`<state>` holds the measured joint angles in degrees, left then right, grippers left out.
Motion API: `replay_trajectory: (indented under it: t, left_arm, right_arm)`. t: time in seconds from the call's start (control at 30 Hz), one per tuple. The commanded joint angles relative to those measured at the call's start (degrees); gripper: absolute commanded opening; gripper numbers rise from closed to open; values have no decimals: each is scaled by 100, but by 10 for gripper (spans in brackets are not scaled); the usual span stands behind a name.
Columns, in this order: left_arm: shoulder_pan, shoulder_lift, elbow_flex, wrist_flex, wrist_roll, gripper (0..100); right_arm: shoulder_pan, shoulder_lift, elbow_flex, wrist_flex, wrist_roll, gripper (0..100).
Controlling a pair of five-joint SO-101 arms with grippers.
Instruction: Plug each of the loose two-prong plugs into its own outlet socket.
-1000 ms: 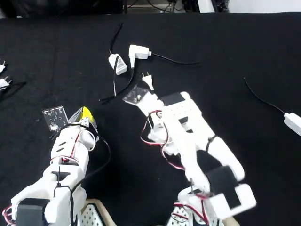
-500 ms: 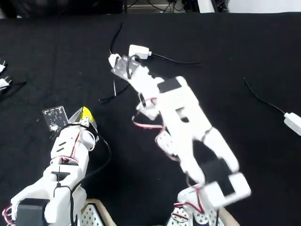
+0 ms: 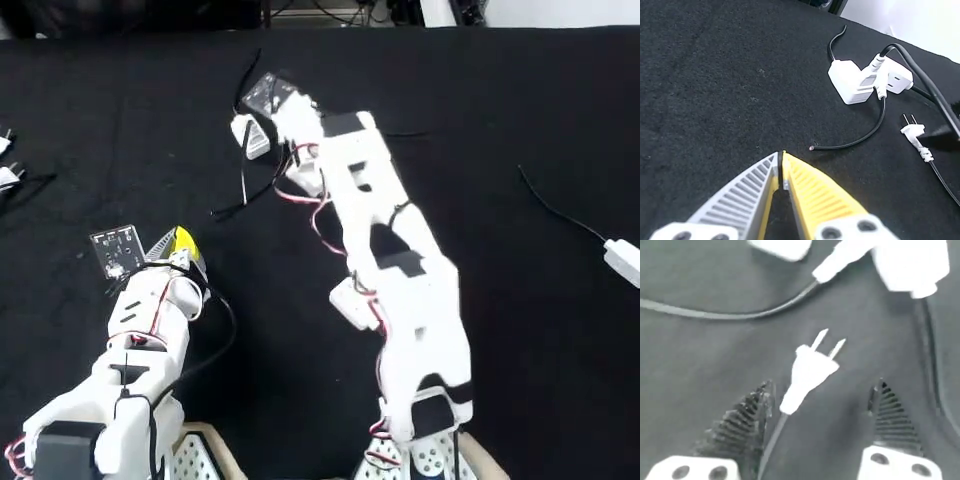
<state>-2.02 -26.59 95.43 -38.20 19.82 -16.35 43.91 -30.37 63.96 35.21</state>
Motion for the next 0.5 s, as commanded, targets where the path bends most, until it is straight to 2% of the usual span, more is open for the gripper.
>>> replay_trajectory:
  t: [0.0, 0.17, 0.33, 0.47]
  left_arm:
    - [48, -70, 92, 9, -35, 33]
    - [48, -70, 92, 9, -35, 33]
    - [57, -70, 92, 9, -35, 33]
    - [57, -70, 92, 9, -35, 33]
  right_arm:
    - [237, 418, -1068, 18, 0, 286]
    - [255, 1033, -1824, 114, -360, 286]
    - [35, 1279, -2316, 589, -404, 286]
    - [-26, 1402, -2571, 730, -1002, 286]
